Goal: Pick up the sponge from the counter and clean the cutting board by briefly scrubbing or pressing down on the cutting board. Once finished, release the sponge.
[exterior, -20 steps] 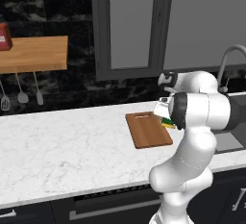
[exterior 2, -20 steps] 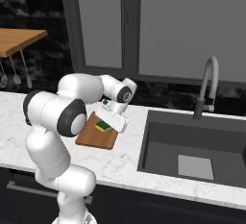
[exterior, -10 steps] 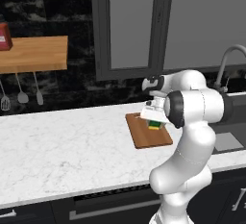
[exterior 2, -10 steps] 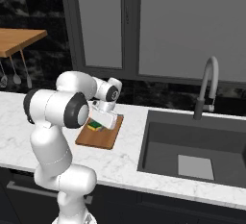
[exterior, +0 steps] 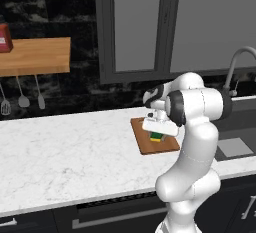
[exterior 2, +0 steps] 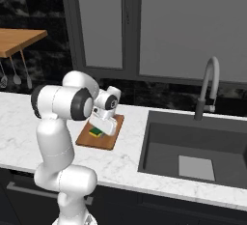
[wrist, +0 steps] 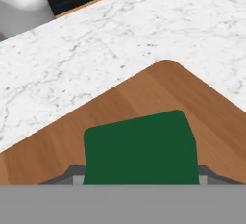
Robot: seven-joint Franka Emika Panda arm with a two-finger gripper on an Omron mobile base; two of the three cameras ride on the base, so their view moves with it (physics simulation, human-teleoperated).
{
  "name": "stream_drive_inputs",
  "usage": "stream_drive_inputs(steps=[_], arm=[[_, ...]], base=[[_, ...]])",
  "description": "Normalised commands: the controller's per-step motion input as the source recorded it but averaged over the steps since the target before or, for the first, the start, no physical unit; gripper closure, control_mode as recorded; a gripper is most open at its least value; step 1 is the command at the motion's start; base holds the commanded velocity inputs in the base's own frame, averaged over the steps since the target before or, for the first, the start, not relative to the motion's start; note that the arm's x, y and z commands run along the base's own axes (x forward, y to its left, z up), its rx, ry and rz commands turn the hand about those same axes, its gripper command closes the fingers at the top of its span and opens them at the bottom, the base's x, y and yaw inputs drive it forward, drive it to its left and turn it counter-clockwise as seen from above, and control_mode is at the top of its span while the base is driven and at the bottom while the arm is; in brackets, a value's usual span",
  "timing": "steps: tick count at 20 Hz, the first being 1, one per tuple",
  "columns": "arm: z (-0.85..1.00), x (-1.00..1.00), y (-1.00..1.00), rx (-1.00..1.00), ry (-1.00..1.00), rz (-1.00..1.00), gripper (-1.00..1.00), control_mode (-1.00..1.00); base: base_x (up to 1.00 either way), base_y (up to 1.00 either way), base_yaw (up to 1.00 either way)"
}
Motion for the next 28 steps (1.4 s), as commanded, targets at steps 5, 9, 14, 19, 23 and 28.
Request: stream_drive_inputs(steps=[5,9,14,19,23,28], arm=[[-0.42,0.04,0.01,0.00,0.00,0.00,-1.00,-1.00],[-0.23,0.00,0.00,0.00,-0.02,0.00,-1.00,-1.00],[0.00,0.00,0.00,0.00,0.00,0.00,-1.00,-1.00],[0.13,-0.11,0.00,0.00,-0.03,0.00,-1.00,-1.00],[0.70,-0.51,0.00,0.00,-0.11,0.01,-1.00,-1.00],[0.97,-0.75,0.00,-0.01,-0.21,0.02,-1.00,-1.00]], base=[[0.00,0.00,0.00],[0.00,0.00,0.00],[0.00,0.00,0.00],[0.00,0.00,0.00],[0.00,0.00,0.00],[0.00,0.00,0.00]])
